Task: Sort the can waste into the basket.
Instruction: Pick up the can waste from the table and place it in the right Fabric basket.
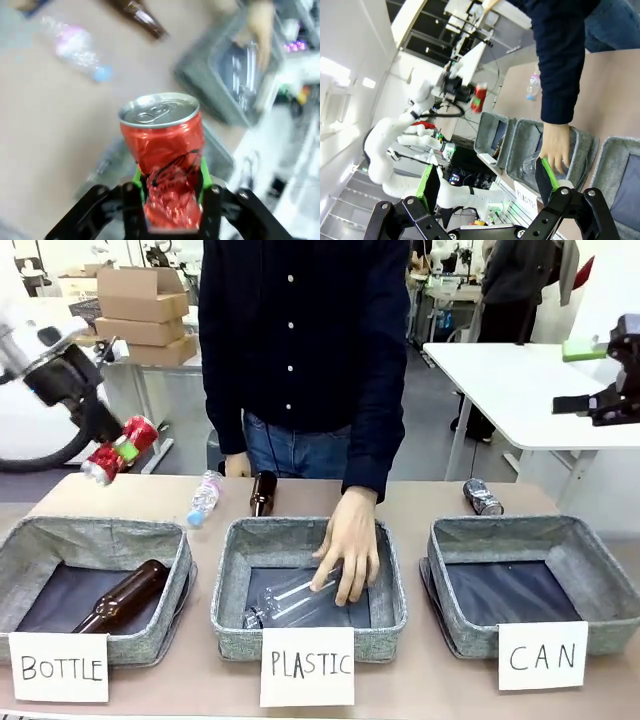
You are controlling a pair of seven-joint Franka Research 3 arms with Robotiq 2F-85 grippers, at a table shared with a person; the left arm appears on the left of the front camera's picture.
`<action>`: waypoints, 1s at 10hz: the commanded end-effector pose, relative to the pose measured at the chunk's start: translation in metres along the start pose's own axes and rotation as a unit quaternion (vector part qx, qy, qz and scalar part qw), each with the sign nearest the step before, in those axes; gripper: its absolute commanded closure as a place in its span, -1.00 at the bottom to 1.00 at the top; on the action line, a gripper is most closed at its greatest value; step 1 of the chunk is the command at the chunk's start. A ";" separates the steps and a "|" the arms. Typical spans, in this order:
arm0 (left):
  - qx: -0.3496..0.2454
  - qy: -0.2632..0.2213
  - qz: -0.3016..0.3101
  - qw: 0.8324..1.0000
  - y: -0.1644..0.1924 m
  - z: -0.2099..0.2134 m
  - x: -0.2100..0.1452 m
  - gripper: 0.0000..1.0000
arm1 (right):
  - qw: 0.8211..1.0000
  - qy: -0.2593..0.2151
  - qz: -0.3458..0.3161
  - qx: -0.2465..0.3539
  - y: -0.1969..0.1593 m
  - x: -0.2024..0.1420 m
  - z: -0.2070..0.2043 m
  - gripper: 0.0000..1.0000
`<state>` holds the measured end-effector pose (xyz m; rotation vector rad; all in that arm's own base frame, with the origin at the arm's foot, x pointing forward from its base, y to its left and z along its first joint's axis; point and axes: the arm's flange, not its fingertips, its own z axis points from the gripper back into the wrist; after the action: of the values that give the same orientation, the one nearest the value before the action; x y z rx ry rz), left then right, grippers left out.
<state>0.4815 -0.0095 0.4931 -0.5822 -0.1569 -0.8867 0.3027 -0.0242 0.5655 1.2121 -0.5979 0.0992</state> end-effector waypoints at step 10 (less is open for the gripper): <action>0.022 -0.122 -0.317 0.940 -0.112 -0.068 0.100 0.13 | 0.993 -0.007 0.065 -0.101 0.019 -0.001 0.119 -1.00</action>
<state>0.4438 -0.1195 0.5105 -0.5731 -0.3804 -1.3183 0.2685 -0.0806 0.6014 1.0529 -0.6652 0.1291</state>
